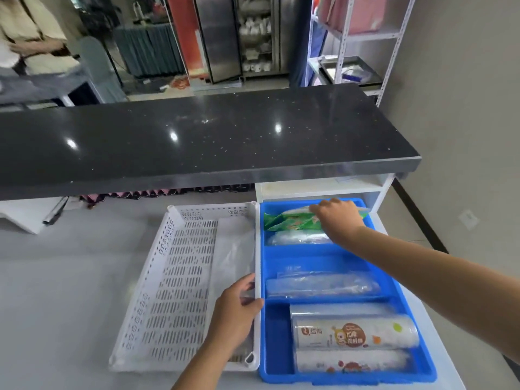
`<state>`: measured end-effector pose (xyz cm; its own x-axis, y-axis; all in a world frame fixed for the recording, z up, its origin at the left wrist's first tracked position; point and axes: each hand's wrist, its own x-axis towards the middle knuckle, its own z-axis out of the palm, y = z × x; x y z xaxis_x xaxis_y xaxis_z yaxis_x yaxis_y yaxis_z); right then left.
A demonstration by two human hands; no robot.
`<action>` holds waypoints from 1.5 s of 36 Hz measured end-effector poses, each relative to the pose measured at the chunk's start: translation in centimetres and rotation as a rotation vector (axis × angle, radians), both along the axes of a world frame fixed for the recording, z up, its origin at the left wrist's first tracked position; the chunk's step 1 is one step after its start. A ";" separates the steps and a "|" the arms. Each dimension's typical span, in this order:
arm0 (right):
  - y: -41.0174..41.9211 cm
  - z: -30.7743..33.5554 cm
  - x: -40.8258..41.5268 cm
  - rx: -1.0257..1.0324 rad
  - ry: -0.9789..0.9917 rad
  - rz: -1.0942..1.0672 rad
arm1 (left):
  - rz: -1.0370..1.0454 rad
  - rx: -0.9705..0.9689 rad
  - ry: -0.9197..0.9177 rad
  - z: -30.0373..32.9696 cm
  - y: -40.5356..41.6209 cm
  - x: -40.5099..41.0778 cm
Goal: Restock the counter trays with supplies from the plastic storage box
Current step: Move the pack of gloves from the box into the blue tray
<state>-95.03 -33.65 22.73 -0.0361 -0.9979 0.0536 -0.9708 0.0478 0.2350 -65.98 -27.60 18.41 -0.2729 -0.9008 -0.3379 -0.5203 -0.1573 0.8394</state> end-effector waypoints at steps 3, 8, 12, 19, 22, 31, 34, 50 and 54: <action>-1.3 0.7 -0.1 0.050 -0.003 0.002 | 0.020 0.016 0.009 -0.2 0.0 0.0; -2.7 2.4 0.1 0.185 -0.002 0.022 | 0.039 0.034 0.035 -0.5 -0.1 0.0; -2.7 4.4 -0.7 0.296 -0.113 0.034 | 0.059 0.041 0.050 -0.7 -0.1 0.0; -1.0 1.8 0.4 -0.023 -0.191 0.013 | 0.068 0.055 0.055 -0.4 -0.1 0.1; 0.9 -1.6 1.5 -0.011 -0.328 -0.060 | 0.070 0.038 0.046 -0.4 0.3 0.1; 1.0 -5.9 1.4 0.055 -0.440 -0.173 | 0.093 0.067 0.038 0.3 1.0 -0.4; 0.8 -6.6 1.5 0.030 -0.459 -0.167 | 0.100 0.072 0.034 0.4 1.0 -0.4; 9.6 2.6 15.1 0.043 -0.906 -0.005 | 0.090 0.085 0.286 5.1 2.4 6.8; 13.4 4.5 24.1 0.127 -0.971 0.128 | 0.138 -0.087 0.263 6.7 5.9 15.6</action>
<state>-70.98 -20.30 27.26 0.1010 -0.9937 -0.0495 -0.7406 -0.0418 -0.6706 -50.43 -21.73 25.10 -0.2134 -0.9579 -0.1923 -0.2626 -0.1333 0.9557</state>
